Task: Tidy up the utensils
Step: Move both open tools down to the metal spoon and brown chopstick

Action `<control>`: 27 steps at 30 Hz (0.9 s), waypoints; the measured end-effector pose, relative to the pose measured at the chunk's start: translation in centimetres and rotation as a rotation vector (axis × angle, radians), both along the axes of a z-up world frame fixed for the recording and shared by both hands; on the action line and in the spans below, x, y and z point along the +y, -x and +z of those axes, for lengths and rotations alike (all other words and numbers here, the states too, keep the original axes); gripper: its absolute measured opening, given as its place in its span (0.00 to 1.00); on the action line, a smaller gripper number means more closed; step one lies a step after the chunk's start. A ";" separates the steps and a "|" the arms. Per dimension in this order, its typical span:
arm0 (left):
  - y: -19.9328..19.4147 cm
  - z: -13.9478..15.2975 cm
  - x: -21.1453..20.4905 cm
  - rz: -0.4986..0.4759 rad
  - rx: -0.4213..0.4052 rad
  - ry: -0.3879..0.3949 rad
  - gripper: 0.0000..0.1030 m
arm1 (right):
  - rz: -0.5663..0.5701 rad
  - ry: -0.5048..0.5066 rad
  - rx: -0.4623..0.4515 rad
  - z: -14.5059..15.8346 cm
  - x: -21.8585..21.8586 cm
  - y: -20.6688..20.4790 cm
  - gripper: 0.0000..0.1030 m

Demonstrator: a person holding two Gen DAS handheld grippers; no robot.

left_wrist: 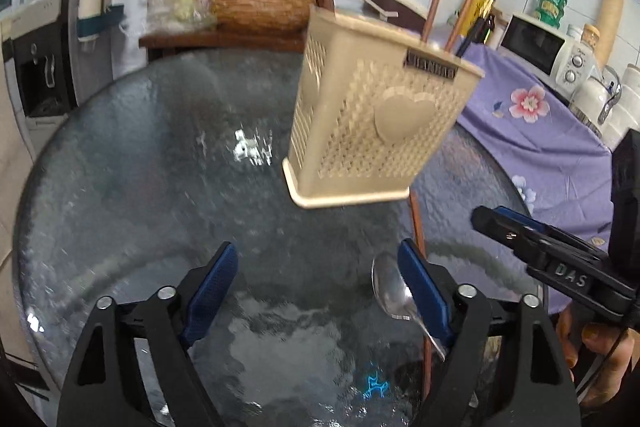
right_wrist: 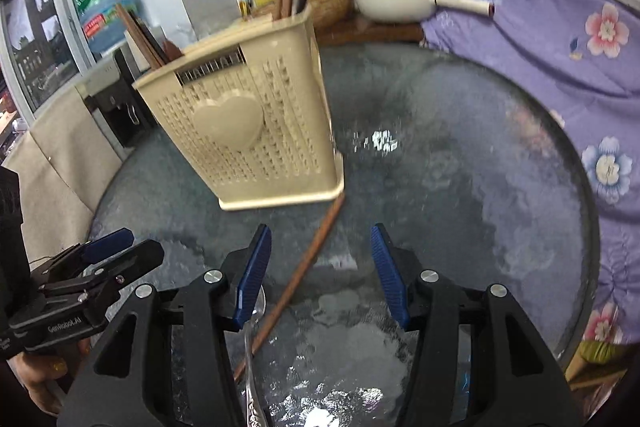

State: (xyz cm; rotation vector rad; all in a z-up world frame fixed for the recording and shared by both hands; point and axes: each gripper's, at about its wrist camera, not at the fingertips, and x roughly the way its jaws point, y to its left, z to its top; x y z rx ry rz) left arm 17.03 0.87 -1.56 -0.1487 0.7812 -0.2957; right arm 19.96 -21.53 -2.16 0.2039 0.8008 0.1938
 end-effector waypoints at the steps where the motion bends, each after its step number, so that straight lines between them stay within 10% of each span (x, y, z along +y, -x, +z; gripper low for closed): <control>1: -0.1 -0.4 -0.2 -0.012 0.015 0.001 0.72 | 0.002 -0.010 0.019 -0.3 0.1 -0.2 0.45; 12: -1.6 -3.3 -2.6 -0.130 0.120 -0.001 0.51 | -0.006 0.014 0.102 -1.6 1.5 -2.1 0.40; 27: -1.5 -1.9 -5.9 -0.039 0.081 -0.080 0.55 | -0.070 -0.029 0.106 -1.6 -1.1 -2.4 0.40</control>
